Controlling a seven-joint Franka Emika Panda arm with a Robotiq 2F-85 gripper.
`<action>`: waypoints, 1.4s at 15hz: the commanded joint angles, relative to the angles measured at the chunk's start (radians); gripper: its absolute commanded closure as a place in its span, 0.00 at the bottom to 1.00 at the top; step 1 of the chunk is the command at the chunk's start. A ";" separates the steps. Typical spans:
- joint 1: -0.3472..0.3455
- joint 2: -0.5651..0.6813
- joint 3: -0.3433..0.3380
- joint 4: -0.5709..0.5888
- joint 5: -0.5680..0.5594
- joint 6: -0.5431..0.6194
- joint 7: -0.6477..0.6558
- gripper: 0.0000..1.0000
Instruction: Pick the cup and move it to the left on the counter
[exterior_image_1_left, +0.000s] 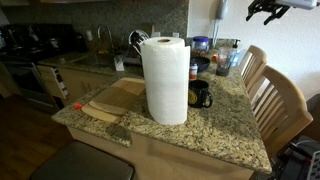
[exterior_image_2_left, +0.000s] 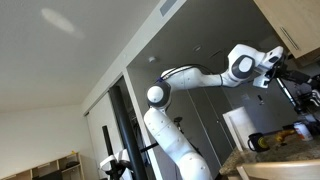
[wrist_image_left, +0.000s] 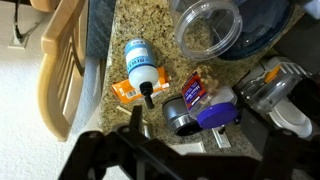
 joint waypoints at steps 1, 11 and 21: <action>-0.006 -0.007 0.006 0.002 0.006 -0.002 -0.006 0.00; 0.034 0.146 -0.030 0.020 0.052 -0.135 -0.109 0.00; 0.029 0.194 -0.032 0.013 0.049 0.068 0.036 0.00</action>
